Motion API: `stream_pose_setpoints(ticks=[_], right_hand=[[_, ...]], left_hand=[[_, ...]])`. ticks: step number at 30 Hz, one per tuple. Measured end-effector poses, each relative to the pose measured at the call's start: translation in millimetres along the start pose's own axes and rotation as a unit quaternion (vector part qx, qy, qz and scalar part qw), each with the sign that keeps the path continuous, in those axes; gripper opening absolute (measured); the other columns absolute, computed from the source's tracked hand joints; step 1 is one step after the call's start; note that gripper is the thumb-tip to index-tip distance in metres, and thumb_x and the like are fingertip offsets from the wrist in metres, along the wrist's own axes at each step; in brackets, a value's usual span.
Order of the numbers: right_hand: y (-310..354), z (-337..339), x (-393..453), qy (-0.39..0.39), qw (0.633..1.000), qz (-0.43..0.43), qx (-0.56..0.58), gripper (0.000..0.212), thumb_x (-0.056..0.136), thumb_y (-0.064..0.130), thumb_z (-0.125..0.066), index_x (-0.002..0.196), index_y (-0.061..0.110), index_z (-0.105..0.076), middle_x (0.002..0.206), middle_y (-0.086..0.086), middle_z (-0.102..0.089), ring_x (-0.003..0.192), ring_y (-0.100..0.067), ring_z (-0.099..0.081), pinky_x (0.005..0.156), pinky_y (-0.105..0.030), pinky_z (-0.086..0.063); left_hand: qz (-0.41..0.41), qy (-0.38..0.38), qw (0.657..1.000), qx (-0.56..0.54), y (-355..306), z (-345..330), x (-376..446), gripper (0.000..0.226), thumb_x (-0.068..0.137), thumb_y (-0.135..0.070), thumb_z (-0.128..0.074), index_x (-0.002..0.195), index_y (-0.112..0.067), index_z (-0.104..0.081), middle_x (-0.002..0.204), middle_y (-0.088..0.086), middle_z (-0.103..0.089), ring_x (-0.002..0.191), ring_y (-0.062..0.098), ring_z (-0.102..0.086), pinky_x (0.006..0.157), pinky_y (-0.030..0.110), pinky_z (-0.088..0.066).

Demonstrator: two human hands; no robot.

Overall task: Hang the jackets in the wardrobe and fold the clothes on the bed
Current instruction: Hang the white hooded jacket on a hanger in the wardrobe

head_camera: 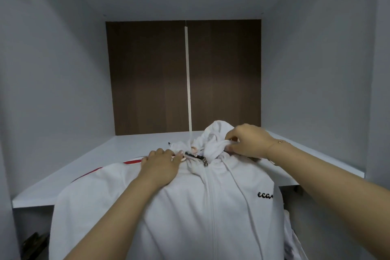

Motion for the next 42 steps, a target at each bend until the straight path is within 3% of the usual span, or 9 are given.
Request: stream_pose_setpoints(ticks=[5,8,12,15,20,23,29,36,42], right_hand=[[-37,37,33,-0.124,0.946,-0.153,0.259,0.034,0.08,0.027,-0.065,0.051,0.019,-0.051,0.052,0.001,-0.045,0.051,-0.018,-0.04,0.05,-0.025,-0.029],[-39,37,55,-0.075,0.895,-0.208,0.387,0.036,0.084,0.016,-0.065,0.053,0.013,-0.048,0.053,-0.003,-0.045,0.045,-0.017,-0.04,0.04,-0.019,-0.031],[-21,37,71,-0.022,0.889,-0.185,0.419,0.018,0.088,0.004,-0.061,0.07,0.005,-0.061,0.061,-0.009,-0.054,0.04,-0.015,-0.051,0.037,-0.018,-0.043],[-19,38,59,0.03,0.913,-0.13,0.386,0.012,0.09,0.001,-0.058,0.09,0.005,-0.069,0.077,-0.011,-0.065,0.06,-0.017,-0.064,0.062,-0.028,-0.06],[-15,41,6,0.184,0.966,-0.038,0.179,0.055,0.074,-0.015,-0.036,0.091,0.021,-0.075,0.098,0.003,-0.071,0.098,-0.016,-0.064,0.08,-0.025,-0.056],[4,44,-23,0.153,0.964,-0.007,0.217,0.069,0.073,-0.016,-0.032,0.11,0.026,-0.072,0.125,0.007,-0.062,0.122,-0.011,-0.053,0.106,-0.031,-0.044],[60,9,-99,0.139,0.939,0.073,0.307,0.015,0.088,0.033,-0.063,0.099,0.034,-0.072,0.092,0.013,-0.071,0.079,0.001,-0.058,0.076,-0.019,-0.045],[98,-37,-169,-0.01,0.919,-0.005,0.394,0.054,0.074,0.069,-0.062,0.079,0.015,-0.064,0.061,0.01,-0.048,0.059,-0.004,-0.042,0.061,-0.028,-0.036],[110,-79,-233,-0.123,0.929,-0.145,0.316,0.073,0.07,0.079,-0.056,0.047,0.013,-0.036,0.04,0.006,-0.035,0.043,-0.011,-0.036,0.057,-0.028,-0.032]], left_hand=[[-0.018,-0.005,0.999,0.05,8,8,-2,0.048,0.102,-0.054,-0.027,0.126,-0.021,-0.051,0.122,0.0,-0.06,0.119,0.023,-0.052,0.099,0.039,-0.03],[-0.048,0.006,0.999,-0.005,9,11,-8,0.039,0.101,-0.054,-0.031,0.115,-0.025,-0.053,0.098,-0.005,-0.062,0.107,0.02,-0.057,0.096,0.036,-0.03],[-0.086,-0.085,0.989,-0.081,8,30,-19,0.022,0.1,-0.049,-0.041,0.085,-0.033,-0.047,0.066,-0.01,-0.049,0.079,0.017,-0.052,0.09,0.034,-0.033],[-0.094,-0.155,0.977,-0.108,11,43,-30,0.019,0.098,-0.047,-0.047,0.085,-0.033,-0.051,0.065,-0.014,-0.049,0.076,0.012,-0.048,0.087,0.033,-0.032],[-0.122,-0.217,0.958,-0.142,2,55,-57,0.023,0.093,-0.046,-0.054,0.082,-0.026,-0.058,0.061,-0.013,-0.05,0.064,0.007,-0.047,0.081,0.032,-0.034],[-0.142,-0.254,0.941,-0.17,-10,68,-78,0.026,0.091,-0.047,-0.056,0.079,-0.024,-0.056,0.064,-0.015,-0.053,0.068,-0.005,-0.048,0.073,0.029,-0.028],[-0.126,-0.204,0.947,-0.211,-14,56,-122,0.025,0.089,-0.05,-0.056,0.078,-0.027,-0.053,0.071,-0.011,-0.058,0.07,0.008,-0.053,0.062,0.03,-0.033],[-0.086,-0.112,0.954,-0.263,-15,7,-185,0.024,0.084,-0.055,-0.056,0.074,-0.036,-0.047,0.071,-0.018,-0.058,0.068,0.001,-0.054,0.053,0.018,-0.03],[0.007,0.065,0.895,-0.442,-1,-71,-251,0.015,0.083,-0.033,-0.072,0.085,-0.024,-0.06,0.078,-0.009,-0.065,0.069,0.006,-0.058,0.063,0.023,-0.045]])
Point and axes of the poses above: each hand's wrist, its own x-axis towards the middle knuckle, its own z-axis out of the back of the hand, y = z × x, the point moved 7 cm from there along x, towards the middle knuckle
